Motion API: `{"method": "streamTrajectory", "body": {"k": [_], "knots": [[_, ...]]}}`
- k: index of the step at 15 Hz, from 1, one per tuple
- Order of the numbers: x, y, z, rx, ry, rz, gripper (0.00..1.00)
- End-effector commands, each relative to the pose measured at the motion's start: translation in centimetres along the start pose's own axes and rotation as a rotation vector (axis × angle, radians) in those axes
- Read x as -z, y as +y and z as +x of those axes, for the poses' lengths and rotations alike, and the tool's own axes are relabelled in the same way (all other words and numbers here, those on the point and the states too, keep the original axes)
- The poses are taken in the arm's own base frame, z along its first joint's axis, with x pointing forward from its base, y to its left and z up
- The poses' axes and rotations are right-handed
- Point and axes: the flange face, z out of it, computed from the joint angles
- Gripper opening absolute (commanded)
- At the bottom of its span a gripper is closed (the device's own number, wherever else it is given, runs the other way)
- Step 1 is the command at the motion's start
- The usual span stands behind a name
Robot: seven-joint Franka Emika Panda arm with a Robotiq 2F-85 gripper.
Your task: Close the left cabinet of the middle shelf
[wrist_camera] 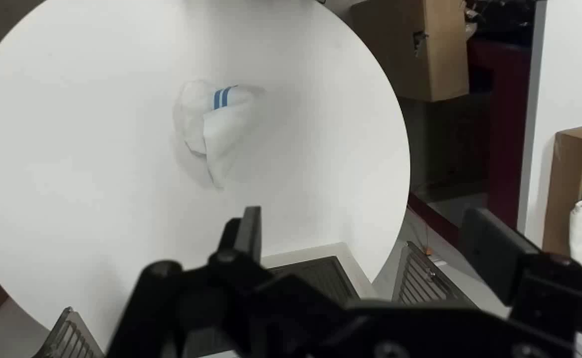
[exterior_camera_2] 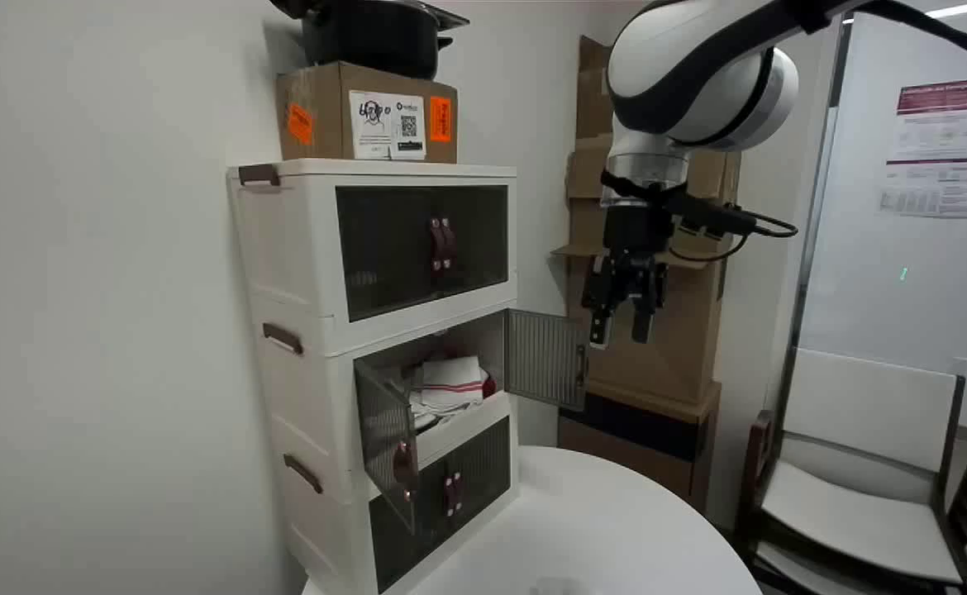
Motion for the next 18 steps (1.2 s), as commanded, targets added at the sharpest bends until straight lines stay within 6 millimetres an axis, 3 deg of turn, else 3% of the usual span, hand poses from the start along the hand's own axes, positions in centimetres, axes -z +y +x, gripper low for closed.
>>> {"method": "streamTrajectory", "body": {"k": [1, 3, 5, 9, 14, 18], "knots": [[0.1, 0.0, 0.0, 0.0, 0.0, 0.0, 1.0], [0.0, -0.2, 0.2, -0.018, -0.004, -0.014, 1.0], [-0.6, -1.7, 0.8, -0.027, -0.002, -0.029, 1.0], [-2.4, -6.9, 3.2, 0.027, -0.011, -0.082, 1.0], [-4.7, -12.9, 7.3, 0.081, 0.001, -0.169, 1.0], [-6.2, -15.3, 11.4, 0.055, 0.027, -0.137, 1.0]]}}
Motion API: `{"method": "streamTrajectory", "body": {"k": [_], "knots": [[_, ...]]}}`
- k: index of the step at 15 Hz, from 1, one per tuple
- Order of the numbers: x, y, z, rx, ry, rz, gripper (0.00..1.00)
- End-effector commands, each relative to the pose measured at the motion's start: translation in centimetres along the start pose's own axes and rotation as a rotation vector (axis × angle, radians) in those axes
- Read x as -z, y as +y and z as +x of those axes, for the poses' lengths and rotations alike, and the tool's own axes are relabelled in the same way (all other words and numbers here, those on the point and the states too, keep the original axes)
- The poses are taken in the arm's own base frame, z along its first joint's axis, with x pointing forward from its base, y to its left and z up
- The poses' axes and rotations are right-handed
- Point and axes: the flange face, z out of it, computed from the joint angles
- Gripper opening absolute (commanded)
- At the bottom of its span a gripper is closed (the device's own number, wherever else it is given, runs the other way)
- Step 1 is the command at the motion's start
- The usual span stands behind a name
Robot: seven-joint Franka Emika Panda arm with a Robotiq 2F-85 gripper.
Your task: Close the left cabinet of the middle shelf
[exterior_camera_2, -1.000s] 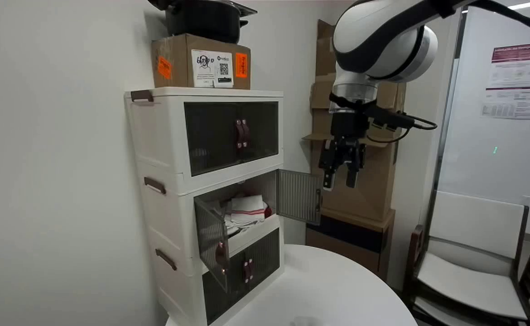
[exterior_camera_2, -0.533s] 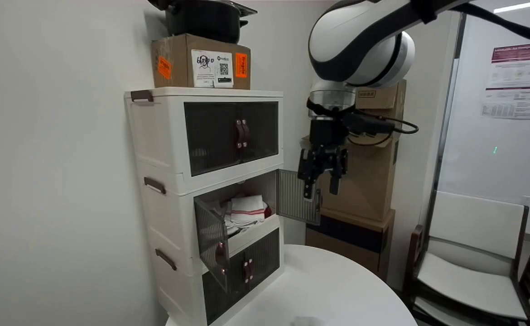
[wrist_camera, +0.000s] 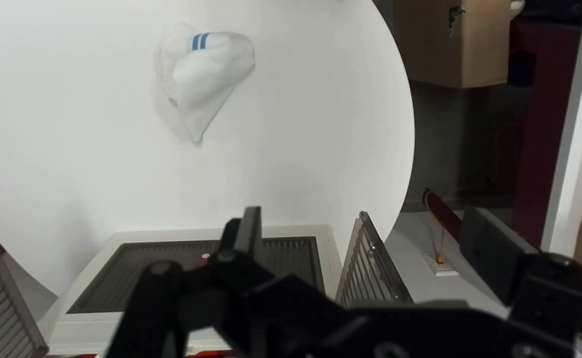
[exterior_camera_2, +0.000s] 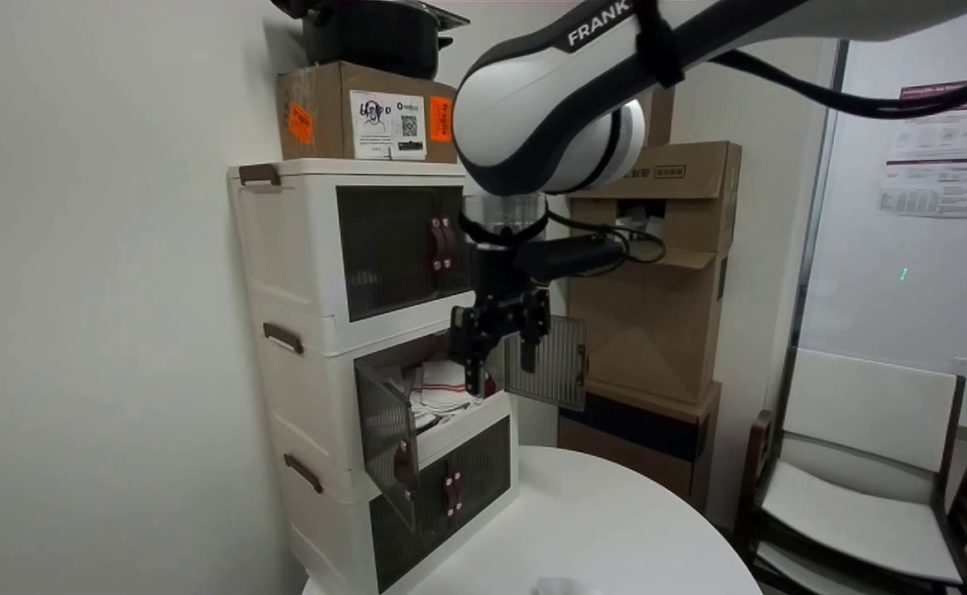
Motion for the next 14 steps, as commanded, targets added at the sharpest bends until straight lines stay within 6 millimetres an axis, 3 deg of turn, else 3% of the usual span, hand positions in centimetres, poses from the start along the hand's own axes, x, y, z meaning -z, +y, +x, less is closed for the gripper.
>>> {"method": "streamTrajectory", "body": {"k": [1, 9, 14], "knots": [[-0.8, -1.5, 4.9, -0.03, 0.018, 0.03, 1.0], [-2.3, -5.8, 11.2, -0.043, 0.012, 0.074, 1.0], [-4.2, -6.2, 13.9, -0.144, 0.032, -0.002, 1.0]]}}
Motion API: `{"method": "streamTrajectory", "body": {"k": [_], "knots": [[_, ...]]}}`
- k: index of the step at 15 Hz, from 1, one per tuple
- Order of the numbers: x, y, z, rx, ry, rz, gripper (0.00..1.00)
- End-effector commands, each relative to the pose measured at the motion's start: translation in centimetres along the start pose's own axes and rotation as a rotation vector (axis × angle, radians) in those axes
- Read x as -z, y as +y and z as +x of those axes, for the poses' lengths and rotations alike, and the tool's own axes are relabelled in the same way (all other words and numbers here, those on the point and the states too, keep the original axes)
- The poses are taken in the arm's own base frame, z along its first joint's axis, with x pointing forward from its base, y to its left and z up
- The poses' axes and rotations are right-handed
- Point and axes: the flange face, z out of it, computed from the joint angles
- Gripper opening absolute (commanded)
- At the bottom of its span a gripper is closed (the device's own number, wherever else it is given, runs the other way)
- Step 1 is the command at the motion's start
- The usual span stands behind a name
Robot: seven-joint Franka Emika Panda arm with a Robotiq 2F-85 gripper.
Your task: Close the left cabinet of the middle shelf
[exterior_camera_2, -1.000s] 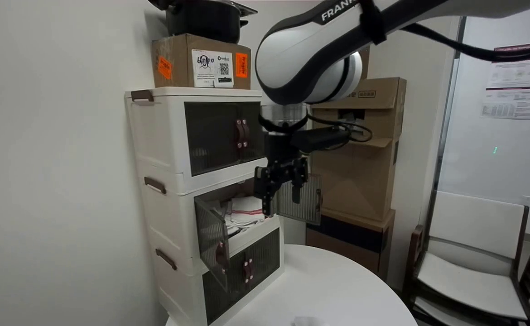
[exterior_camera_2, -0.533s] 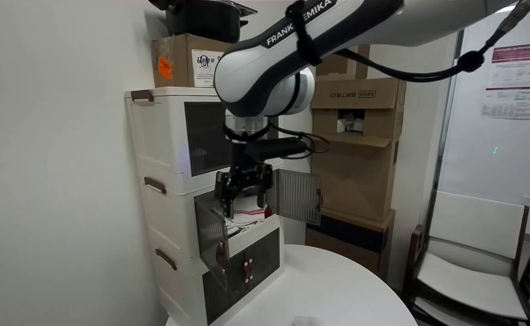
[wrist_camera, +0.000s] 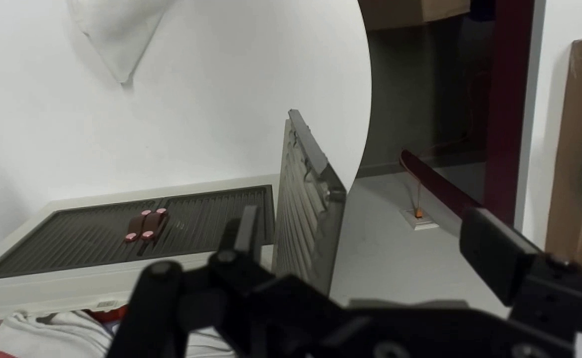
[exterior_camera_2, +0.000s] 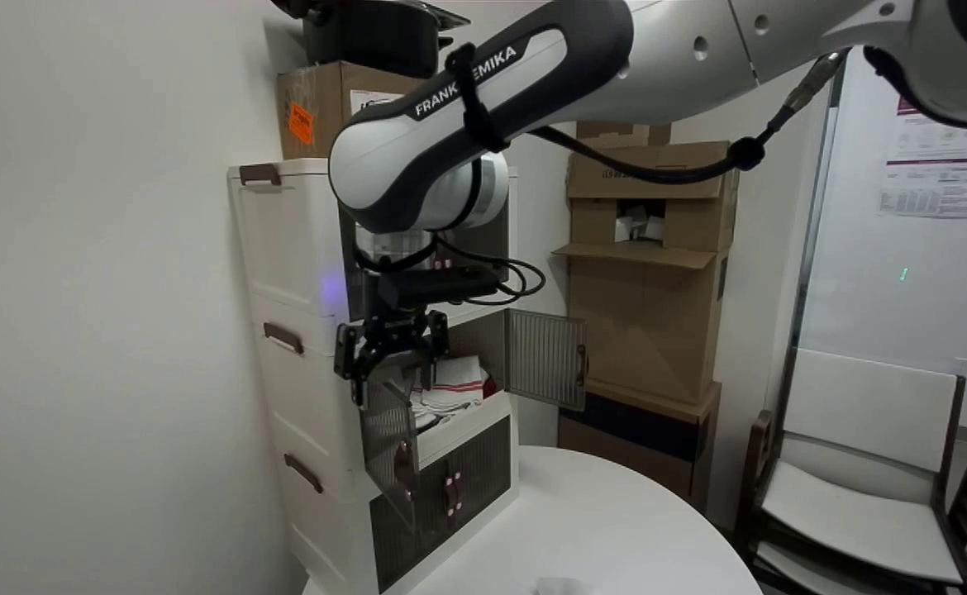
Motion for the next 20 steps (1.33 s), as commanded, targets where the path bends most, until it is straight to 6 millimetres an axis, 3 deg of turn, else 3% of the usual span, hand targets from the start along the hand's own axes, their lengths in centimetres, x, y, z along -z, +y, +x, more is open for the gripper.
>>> {"method": "streamTrajectory", "body": {"k": [1, 7, 17, 20], "knots": [[-1.0, -0.1, 2.5, -0.097, 0.023, -0.087, 1.0], [-2.0, 1.6, 3.6, -0.291, 0.122, -0.313, 1.0], [0.1, 4.1, 2.7, -0.645, 0.358, -0.631, 1.0], [0.2, 2.5, 2.4, -0.515, 0.309, -0.427, 1.0]]}}
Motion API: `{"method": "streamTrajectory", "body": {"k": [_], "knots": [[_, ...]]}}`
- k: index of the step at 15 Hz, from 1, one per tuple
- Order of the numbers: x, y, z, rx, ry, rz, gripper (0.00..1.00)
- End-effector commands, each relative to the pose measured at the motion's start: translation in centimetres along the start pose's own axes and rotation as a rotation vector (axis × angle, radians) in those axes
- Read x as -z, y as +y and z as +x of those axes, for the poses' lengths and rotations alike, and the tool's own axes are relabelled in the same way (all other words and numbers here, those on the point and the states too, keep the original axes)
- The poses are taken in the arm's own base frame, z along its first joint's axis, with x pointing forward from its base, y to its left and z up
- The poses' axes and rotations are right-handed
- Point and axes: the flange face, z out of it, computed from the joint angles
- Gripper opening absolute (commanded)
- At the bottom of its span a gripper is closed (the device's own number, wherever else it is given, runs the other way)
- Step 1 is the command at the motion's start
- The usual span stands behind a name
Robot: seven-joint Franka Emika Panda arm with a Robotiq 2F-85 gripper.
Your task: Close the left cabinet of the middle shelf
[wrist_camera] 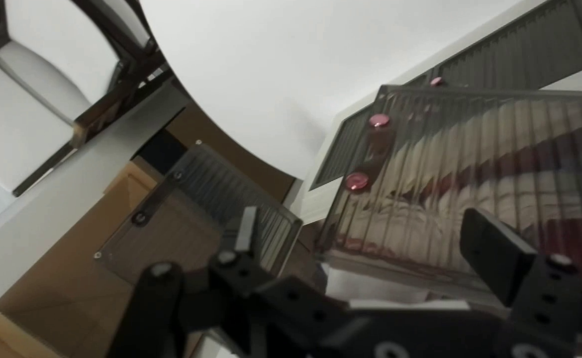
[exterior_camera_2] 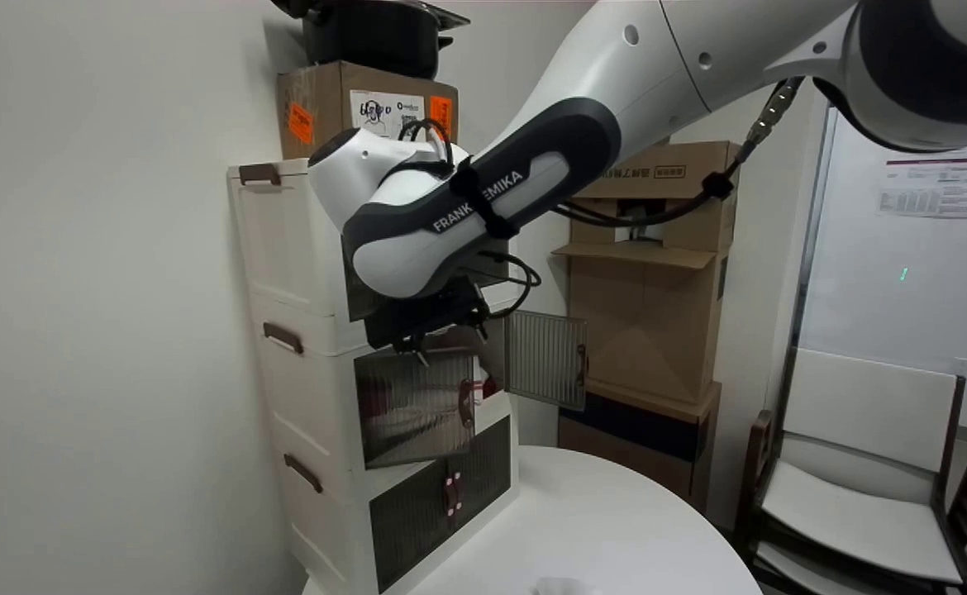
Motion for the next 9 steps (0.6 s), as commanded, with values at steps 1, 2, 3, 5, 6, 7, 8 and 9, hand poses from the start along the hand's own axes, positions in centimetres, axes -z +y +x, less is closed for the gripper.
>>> {"method": "streamTrajectory", "body": {"k": [1, 2, 3, 5, 6, 7, 8, 9], "knots": [[1.9, -0.4, -0.6, 0.075, -0.024, 0.177, 1.0], [2.3, -0.7, -0.8, 0.108, -0.014, 0.224, 1.0], [2.5, -0.9, -0.9, 0.135, -0.009, 0.271, 1.0], [2.1, -1.1, -0.7, 0.203, -0.011, 0.351, 1.0], [1.5, -1.0, -0.4, 0.239, -0.02, 0.388, 1.0], [0.8, -1.0, -0.1, 0.273, -0.033, 0.424, 1.0], [-0.2, -0.9, 0.4, 0.309, -0.041, 0.459, 1.0], [-1.1, -0.9, 0.6, 0.346, -0.047, 0.488, 1.0]]}}
